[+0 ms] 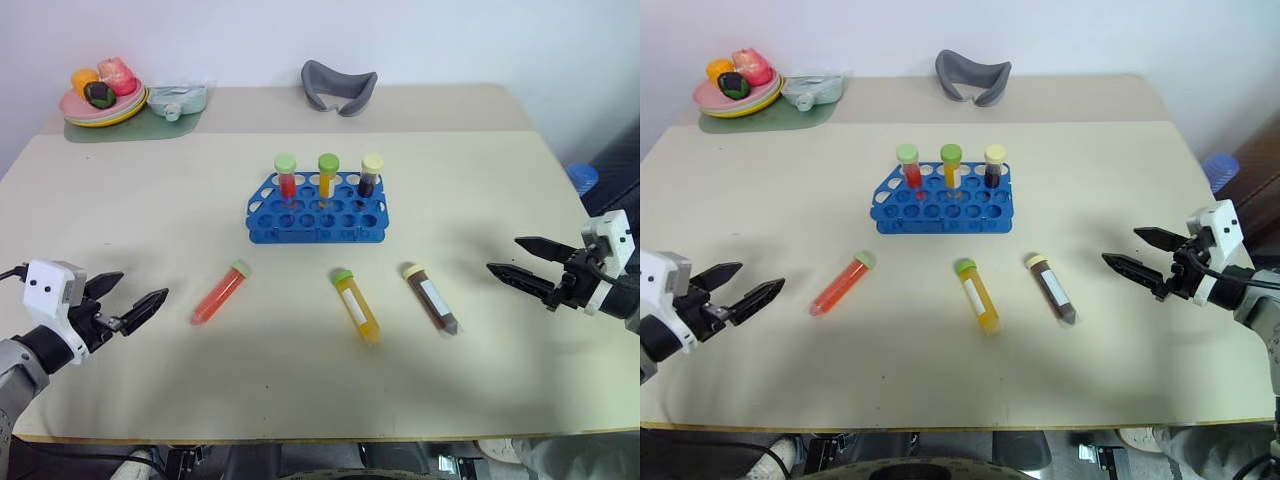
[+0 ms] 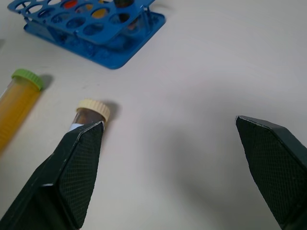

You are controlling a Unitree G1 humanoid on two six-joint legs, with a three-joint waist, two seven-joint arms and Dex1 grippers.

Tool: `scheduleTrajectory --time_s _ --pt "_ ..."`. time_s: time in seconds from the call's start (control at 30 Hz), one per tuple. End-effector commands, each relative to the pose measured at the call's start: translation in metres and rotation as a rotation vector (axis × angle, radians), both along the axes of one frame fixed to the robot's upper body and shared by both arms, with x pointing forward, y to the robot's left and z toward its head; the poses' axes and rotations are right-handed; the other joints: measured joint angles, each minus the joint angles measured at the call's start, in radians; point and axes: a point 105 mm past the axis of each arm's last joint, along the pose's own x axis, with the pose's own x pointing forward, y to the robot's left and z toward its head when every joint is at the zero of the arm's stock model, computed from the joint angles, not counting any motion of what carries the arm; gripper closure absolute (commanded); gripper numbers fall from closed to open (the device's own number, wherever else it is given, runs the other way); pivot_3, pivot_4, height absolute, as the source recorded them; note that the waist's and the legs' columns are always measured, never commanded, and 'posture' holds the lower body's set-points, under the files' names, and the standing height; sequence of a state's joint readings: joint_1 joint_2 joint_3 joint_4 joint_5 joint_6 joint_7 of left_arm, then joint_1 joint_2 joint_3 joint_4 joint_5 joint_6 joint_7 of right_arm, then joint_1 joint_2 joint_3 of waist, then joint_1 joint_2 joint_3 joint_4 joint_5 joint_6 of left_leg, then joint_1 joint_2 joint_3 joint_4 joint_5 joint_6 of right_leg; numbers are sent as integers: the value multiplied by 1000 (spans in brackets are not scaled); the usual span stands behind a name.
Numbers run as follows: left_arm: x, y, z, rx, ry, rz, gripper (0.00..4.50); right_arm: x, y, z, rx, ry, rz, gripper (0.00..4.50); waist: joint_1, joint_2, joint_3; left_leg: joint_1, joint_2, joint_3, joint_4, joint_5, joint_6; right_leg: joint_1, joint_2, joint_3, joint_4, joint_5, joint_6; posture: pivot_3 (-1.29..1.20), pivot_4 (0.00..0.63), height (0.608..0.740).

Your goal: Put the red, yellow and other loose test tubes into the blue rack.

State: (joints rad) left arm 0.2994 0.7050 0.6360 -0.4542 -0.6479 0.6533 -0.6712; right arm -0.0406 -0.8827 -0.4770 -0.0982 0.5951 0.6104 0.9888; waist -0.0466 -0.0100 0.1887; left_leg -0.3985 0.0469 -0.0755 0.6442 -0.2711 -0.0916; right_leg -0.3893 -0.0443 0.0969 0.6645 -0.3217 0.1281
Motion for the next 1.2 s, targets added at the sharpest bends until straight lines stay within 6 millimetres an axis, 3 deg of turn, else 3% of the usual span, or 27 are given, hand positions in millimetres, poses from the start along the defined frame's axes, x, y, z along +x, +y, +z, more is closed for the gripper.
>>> scheduleTrajectory --time_s 0.03,0.3,0.43,0.57,0.73,0.83,0.93,1.07,1.2 --pt "0 0 13 4 -46 1 13 3 5 5 11 -33 10 0 1 0 0 0 0 0 0 0 0 0 0 0 0 0 0 0 150 740" --pt "2 0 21 12 -58 -21 13 8 19 1 11 -59 7 0 2 0 0 0 0 0 0 0 0 0 0 0 0 0 0 0 150 740" --pt "8 -13 23 9 -72 -89 13 3 31 5 -25 -38 16 0 2 0 0 0 0 0 0 0 0 0 0 0 0 0 0 0 150 740" --pt "24 -48 24 -22 -92 -224 13 -4 48 22 -46 -44 36 0 4 0 0 0 0 0 0 0 0 0 0 0 0 0 0 0 150 740" --pt "35 -108 23 -40 -107 -462 13 -18 61 31 -209 8 8 0 6 -1 -1 -1 0 0 0 0 0 0 0 0 0 0 0 0 150 740" --pt "32 -134 23 -50 -113 -581 13 -28 78 33 -229 38 29 0 0 -1 -1 -1 0 0 0 0 1 -1 0 0 0 0 0 0 150 740" --pt "19 -163 17 -40 -90 -747 13 -28 87 22 -172 166 -23 0 0 0 -1 0 0 0 0 0 1 0 1 0 0 0 0 0 150 740" --pt "5 -178 5 34 -73 -898 13 -22 100 1 -206 248 -111 0 3 0 -1 -1 0 0 1 0 1 0 2 1 0 0 0 0 150 740" --pt "-1 -184 5 24 -83 -960 13 -16 106 -2 -218 249 -139 0 7 0 -1 -8 0 -1 1 0 1 -7 1 0 0 0 0 0 150 740"
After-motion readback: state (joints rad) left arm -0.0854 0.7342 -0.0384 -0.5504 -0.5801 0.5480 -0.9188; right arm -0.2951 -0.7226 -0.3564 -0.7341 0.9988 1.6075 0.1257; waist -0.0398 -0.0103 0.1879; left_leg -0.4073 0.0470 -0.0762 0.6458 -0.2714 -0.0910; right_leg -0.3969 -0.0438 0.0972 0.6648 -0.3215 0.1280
